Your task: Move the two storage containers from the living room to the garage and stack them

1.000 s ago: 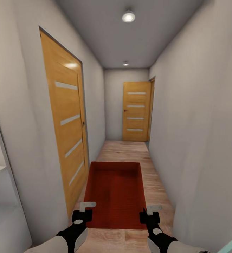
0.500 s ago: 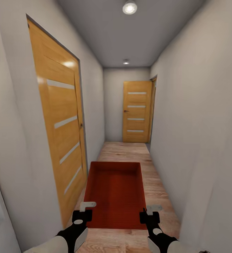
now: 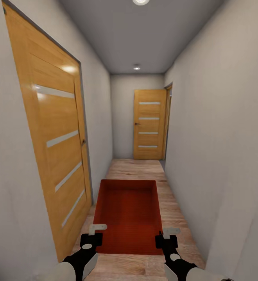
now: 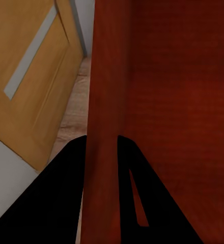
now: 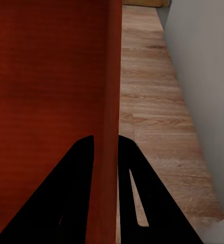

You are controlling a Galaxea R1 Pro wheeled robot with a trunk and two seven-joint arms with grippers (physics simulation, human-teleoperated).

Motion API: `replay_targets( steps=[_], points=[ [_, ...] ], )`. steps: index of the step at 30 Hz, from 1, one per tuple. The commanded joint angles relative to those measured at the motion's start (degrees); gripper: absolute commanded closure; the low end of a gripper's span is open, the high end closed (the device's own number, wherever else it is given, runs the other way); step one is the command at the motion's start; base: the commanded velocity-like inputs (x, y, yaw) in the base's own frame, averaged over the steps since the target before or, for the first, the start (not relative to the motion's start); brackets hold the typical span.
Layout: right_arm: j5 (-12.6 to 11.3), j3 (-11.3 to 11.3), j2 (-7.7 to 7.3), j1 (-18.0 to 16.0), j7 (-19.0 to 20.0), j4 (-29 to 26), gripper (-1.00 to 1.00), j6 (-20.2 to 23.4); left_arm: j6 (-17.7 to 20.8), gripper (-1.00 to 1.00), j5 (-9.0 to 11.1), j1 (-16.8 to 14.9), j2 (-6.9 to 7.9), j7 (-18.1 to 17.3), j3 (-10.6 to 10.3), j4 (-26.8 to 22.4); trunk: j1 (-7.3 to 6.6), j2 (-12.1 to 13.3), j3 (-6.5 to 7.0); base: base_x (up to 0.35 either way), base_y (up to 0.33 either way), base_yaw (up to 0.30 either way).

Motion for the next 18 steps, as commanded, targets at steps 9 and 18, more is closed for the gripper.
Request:
replay_targets(
  steps=[9, 18],
  points=[
    [0.31, -0.98, 0.06, -0.02, 0.0, 0.0, 1.0, 0.1, -0.33, 1.0, -0.23, -0.1, -0.02, 0.97, 3.08, -0.06, 0.04, -0.06, -0.09, 0.324, 0.0, 0.0],
    [0.31, -0.98, 0.06, -0.01, 0.0, 0.0, 1.0, 0.1, -0.3, 1.0, -0.21, -0.1, -0.02, 0.97, 3.08, -0.06, 0.04, -0.06, -0.09, 0.324, 0.0, 0.0]
  ],
)
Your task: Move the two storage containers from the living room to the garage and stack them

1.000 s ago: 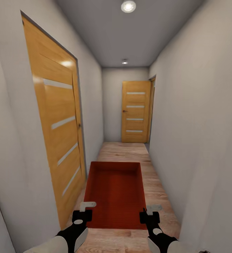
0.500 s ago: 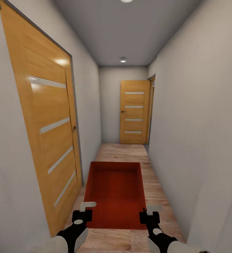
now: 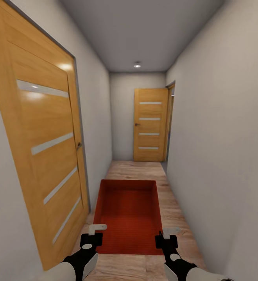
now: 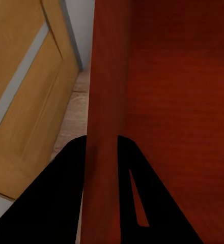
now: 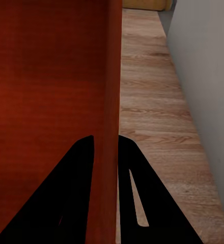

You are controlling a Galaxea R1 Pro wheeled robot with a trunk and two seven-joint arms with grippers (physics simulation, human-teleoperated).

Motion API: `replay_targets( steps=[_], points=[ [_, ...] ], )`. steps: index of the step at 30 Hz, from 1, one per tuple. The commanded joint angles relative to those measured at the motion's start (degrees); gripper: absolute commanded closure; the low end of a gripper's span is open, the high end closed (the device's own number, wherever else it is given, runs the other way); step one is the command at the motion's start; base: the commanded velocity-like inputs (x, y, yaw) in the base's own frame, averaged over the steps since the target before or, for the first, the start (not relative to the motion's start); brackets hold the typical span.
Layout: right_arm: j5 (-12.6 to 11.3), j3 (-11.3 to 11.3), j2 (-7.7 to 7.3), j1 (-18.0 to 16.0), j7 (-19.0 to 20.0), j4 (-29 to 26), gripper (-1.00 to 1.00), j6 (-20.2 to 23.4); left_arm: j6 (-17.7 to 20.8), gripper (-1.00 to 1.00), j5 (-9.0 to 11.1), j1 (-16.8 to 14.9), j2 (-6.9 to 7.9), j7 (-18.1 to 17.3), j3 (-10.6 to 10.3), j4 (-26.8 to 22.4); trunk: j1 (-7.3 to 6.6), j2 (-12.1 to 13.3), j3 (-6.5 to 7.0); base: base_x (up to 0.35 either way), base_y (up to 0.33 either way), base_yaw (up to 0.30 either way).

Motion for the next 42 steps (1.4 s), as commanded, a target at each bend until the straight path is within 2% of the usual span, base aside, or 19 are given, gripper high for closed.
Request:
replay_targets(
  steps=[1, 42],
  points=[
    [0.31, -0.95, 0.06, -0.03, 0.01, -0.01, 1.0, 0.09, -0.37, 1.0, -0.25, -0.1, -0.02, 1.0, 3.12, -0.06, 0.04, -0.06, -0.09, 0.324, 0.0, 0.0],
    [0.31, -0.95, 0.06, -0.02, 0.01, -0.01, 1.0, 0.09, -0.38, 1.0, -0.25, -0.1, -0.02, 0.92, 3.12, -0.06, 0.04, -0.06, -0.09, 0.324, 0.0, 0.0]
  ],
)
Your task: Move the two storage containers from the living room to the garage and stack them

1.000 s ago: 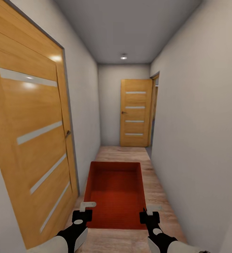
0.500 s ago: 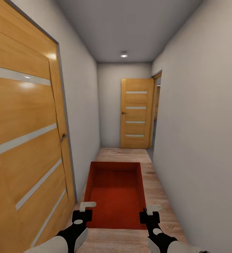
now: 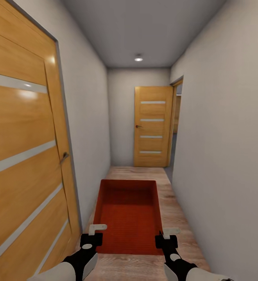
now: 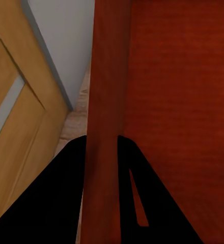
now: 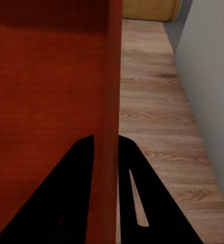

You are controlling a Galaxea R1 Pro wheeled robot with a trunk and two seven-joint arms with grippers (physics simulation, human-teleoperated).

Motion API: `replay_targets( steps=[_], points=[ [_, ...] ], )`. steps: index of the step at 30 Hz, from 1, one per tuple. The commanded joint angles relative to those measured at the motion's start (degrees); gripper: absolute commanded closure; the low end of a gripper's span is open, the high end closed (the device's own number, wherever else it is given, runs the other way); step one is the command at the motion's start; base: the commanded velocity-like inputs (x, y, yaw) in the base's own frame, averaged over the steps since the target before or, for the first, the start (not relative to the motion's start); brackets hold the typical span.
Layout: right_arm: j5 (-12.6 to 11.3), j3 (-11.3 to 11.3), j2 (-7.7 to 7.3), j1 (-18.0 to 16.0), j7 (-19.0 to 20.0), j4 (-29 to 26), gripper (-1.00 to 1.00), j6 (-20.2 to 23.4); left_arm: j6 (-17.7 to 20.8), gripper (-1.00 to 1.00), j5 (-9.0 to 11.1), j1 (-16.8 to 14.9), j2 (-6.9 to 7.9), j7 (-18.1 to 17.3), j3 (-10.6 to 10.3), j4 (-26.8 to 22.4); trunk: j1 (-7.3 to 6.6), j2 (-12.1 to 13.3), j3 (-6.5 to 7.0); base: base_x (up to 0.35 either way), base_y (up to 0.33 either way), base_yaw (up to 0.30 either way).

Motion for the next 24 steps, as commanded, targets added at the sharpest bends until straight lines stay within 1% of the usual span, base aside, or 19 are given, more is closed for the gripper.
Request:
replay_targets(
  steps=[1, 24],
  points=[
    [0.29, -0.93, 0.06, -0.03, 0.0, 0.0, 1.0, 0.09, -0.37, 1.0, -0.28, -0.1, -0.02, 0.89, 3.17, -0.07, 0.04, -0.06, -0.09, 0.324, 0.0, 0.0],
    [0.29, -0.93, 0.06, -0.08, 0.0, 0.0, 1.0, 0.09, -0.37, 1.0, -0.28, -0.1, -0.02, 0.97, 3.17, -0.07, 0.04, -0.06, -0.09, 0.324, 0.0, 0.0]
  ],
)
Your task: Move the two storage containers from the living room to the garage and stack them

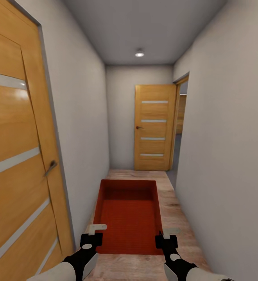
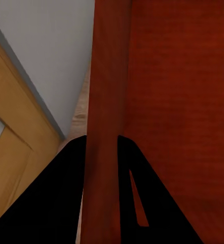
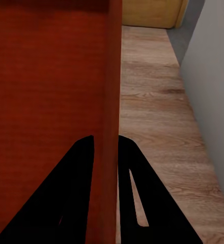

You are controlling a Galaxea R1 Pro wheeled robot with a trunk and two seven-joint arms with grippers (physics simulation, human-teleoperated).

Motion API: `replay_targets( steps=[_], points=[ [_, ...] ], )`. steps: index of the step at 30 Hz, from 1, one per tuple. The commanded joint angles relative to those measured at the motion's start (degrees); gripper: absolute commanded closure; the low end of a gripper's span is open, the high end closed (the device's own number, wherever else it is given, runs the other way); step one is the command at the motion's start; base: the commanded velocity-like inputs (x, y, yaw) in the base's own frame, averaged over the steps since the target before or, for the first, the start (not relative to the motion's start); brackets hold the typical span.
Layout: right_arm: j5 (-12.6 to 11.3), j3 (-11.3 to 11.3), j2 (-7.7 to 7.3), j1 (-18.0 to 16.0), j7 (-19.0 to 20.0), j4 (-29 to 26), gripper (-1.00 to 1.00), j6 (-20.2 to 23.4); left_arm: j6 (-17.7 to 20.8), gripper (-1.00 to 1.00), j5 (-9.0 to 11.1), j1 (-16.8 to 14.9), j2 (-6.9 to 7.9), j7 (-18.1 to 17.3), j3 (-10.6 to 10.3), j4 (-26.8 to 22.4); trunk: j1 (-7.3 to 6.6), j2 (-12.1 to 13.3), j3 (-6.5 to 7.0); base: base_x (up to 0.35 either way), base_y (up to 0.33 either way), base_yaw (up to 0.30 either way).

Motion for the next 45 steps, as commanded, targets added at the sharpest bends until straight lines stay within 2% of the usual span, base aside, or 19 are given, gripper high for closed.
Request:
replay_targets(
  steps=[1, 30, 38, 45],
  points=[
    [0.32, -0.99, 0.06, 0.01, 0.0, -0.01, 1.0, 0.09, -0.35, 1.0, -0.23, -0.09, -0.02, 1.01, 3.07, -0.07, 0.04, -0.07, -0.09, 0.324, 0.0, 0.0],
    [0.32, -0.99, 0.06, -0.01, 0.0, -0.01, 1.0, 0.09, -0.33, 1.0, -0.24, -0.09, -0.02, 0.92, 3.07, -0.07, 0.04, -0.07, -0.09, 0.324, 0.0, 0.0],
    [0.32, -0.99, 0.15, -0.02, 0.0, -0.01, 1.0, 0.09, -0.35, 1.0, -0.23, -0.09, -0.02, 0.92, 3.07, -0.09, 0.04, -0.07, -0.19, 0.324, 0.0, -0.17],
    [0.32, -0.99, 0.06, -0.03, 0.0, -0.01, 1.0, 0.09, -0.36, 1.0, -0.24, -0.09, -0.02, 0.92, 3.07, -0.07, 0.04, -0.07, -0.2, 0.324, 0.0, -0.02]
  ],
)
